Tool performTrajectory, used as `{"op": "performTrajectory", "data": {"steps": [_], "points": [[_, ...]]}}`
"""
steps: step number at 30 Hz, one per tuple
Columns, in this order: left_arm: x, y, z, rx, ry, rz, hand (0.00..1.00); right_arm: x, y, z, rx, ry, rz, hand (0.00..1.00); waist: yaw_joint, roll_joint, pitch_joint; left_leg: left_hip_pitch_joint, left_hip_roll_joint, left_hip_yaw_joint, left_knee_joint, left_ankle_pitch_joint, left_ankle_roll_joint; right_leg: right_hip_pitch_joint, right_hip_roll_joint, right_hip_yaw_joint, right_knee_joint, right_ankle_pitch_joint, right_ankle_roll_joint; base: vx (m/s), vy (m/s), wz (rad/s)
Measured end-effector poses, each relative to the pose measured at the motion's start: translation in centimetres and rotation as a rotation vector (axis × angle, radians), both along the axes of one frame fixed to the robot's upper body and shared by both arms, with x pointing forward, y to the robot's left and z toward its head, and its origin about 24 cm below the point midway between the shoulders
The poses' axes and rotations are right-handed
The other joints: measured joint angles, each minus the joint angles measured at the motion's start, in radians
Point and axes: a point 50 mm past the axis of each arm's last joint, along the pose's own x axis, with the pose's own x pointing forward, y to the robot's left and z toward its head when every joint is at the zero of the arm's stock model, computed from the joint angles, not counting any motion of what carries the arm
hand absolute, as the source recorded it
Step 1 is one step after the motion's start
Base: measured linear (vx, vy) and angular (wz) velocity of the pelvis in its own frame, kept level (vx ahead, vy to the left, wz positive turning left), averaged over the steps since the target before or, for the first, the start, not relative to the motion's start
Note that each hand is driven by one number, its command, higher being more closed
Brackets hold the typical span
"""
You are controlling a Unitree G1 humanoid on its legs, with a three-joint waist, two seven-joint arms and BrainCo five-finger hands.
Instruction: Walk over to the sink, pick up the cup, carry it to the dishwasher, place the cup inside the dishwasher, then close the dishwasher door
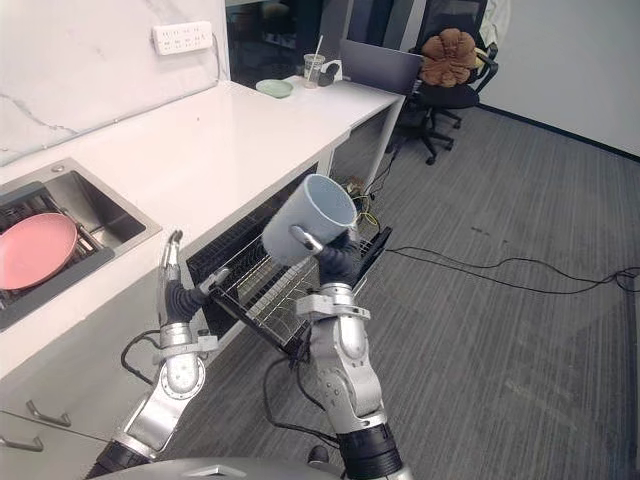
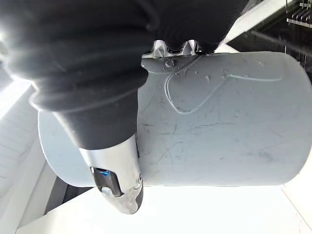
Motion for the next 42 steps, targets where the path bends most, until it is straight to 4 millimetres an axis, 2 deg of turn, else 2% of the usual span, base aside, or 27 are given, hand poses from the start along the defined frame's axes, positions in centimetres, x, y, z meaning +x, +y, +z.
{"op": "performTrajectory", "data": {"steps": [2, 6, 9, 13, 16, 17, 20, 22, 26, 28, 31, 33, 36, 42], "points": [[-0.5, 0.3, -1.8, -0.026, 0.101, -0.028, 0.0, -0.1, -1.3, -0.6, -0.007, 0.026, -0.051, 1.0, 0.002, -0.001, 0.007, 0.0, -0.001, -0.001, 0.0, 0.001, 0.001, 0.001, -0.001, -0.003, 0.0, -0.001, -0.001, -0.05, -0.004, 0.02], [-3.0, 1.8, -6.5, -0.103, 0.351, -0.032, 0.0, 0.2, -4.2, -2.0, -0.061, 0.085, -0.154, 1.0, 0.003, -0.008, 0.027, -0.007, -0.003, -0.009, 0.0, 0.002, 0.001, -0.001, -0.005, -0.011, 0.0, -0.003, -0.004, -0.03, 0.001, 0.05], [-4.5, 2.9, -8.5, -0.136, 0.457, -0.007, 0.0, 0.3, -5.8, -2.7, -0.159, 0.118, -0.214, 1.0, 0.007, -0.013, 0.034, -0.025, -0.004, -0.033, 0.001, 0.009, 0.002, -0.005, -0.009, -0.037, 0.0, -0.002, 0.0, 0.0, -0.007, 0.25], [-5.7, 4.1, -10.0, -0.099, 0.546, -0.04, 0.0, 1.9, -7.7, -3.2, -0.309, 0.166, -0.263, 1.0, 0.037, -0.019, 0.074, -0.071, -0.008, -0.063, 0.007, 0.023, 0.003, -0.031, -0.015, -0.066, 0.0, 0.003, 0.001, -0.02, -0.006, 0.26], [-6.0, 5.2, -10.7, -0.086, 0.587, -0.022, 0.0, 4.8, -8.1, -1.9, -0.414, 0.161, -0.262, 1.0, 0.052, -0.019, 0.144, -0.123, -0.008, -0.083, 0.026, 0.036, 0.004, -0.063, -0.018, -0.09, 0.0, 0.017, -0.002, -0.08, -0.004, 0.24], [-6.0, 5.6, -10.9, -0.09, 0.598, -0.012, 0.0, 6.4, -8.2, -0.9, -0.47, 0.159, -0.268, 1.0, 0.068, -0.019, 0.181, -0.155, -0.006, -0.085, 0.04, 0.038, 0.004, -0.086, -0.018, -0.092, 0.0, 0.024, -0.008, -0.09, -0.001, 0.12], [-5.6, 6.2, -11.0, -0.086, 0.596, -0.005, 0.0, 8.6, -9.1, 0.8, -0.557, 0.159, -0.29, 1.0, 0.085, -0.017, 0.234, -0.209, -0.006, -0.104, 0.056, 0.05, 0.004, -0.121, -0.02, -0.114, 0.0, 0.035, -0.014, -0.08, -0.007, 0.21], [-5.4, 6.7, -11.0, -0.086, 0.593, 0.012, 0.0, 10.2, -10.1, 2.3, -0.623, 0.175, -0.302, 1.0, 0.108, -0.016, 0.278, -0.245, -0.006, -0.117, 0.062, 0.061, 0.003, -0.146, -0.02, -0.13, 0.0, 0.041, -0.018, -0.04, -0.008, 0.32], [-5.3, 7.3, -11.1, -0.113, 0.586, 0.048, 0.0, 12.2, -11.1, 4.3, -0.727, 0.197, -0.282, 1.0, 0.133, 0.0, 0.335, -0.298, -0.007, -0.139, 0.088, 0.062, 0.002, -0.175, -0.021, -0.151, 0.001, 0.045, -0.02, -0.02, 0.006, 0.17], [-4.5, 7.2, -10.6, -0.121, 0.549, 0.04, 0.0, 13.4, -11.4, 5.6, -0.786, 0.209, -0.255, 1.0, 0.15, 0.022, 0.378, -0.312, -0.008, -0.145, 0.102, 0.062, 0.002, -0.18, -0.024, -0.157, 0.004, 0.047, -0.02, -0.03, 0.022, 0.1], [-4.4, 7.3, -10.6, -0.156, 0.54, 0.062, 0.0, 14.2, -11.9, 6.8, -0.847, 0.23, -0.235, 1.0, 0.159, 0.051, 0.403, -0.359, -0.011, -0.163, 0.117, 0.066, 0.006, -0.218, -0.03, -0.174, 0.021, 0.047, -0.02, -0.03, 0.037, 0.19], [-4.1, 7.4, -10.5, -0.178, 0.532, 0.07, 0.0, 14.5, -12.6, 7.1, -0.896, 0.264, -0.23, 1.0, 0.176, 0.068, 0.423, -0.373, -0.011, -0.166, 0.126, 0.067, 0.007, -0.231, -0.036, -0.177, 0.029, 0.047, -0.02, -0.03, 0.042, 0.1], [-4.1, 7.5, -10.5, -0.18, 0.533, 0.076, 0.0, 15.1, -13.0, 7.5, -0.957, 0.302, -0.216, 1.0, 0.182, 0.091, 0.439, -0.408, -0.015, -0.182, 0.144, 0.068, 0.01, -0.25, -0.038, -0.196, 0.036, 0.046, -0.02, -0.04, 0.033, 0.16], [-5.2, 7.9, -11.9, -0.188, 0.614, 0.098, 0.0, 15.6, -14.3, 9.2, -1.082, 0.359, -0.208, 1.0, 0.212, 0.133, 0.463, -0.466, -0.024, -0.219, 0.142, 0.093, 0.013, -0.298, -0.052, -0.234, 0.058, 0.039, -0.025, -0.02, 0.02, 0.2]]}}
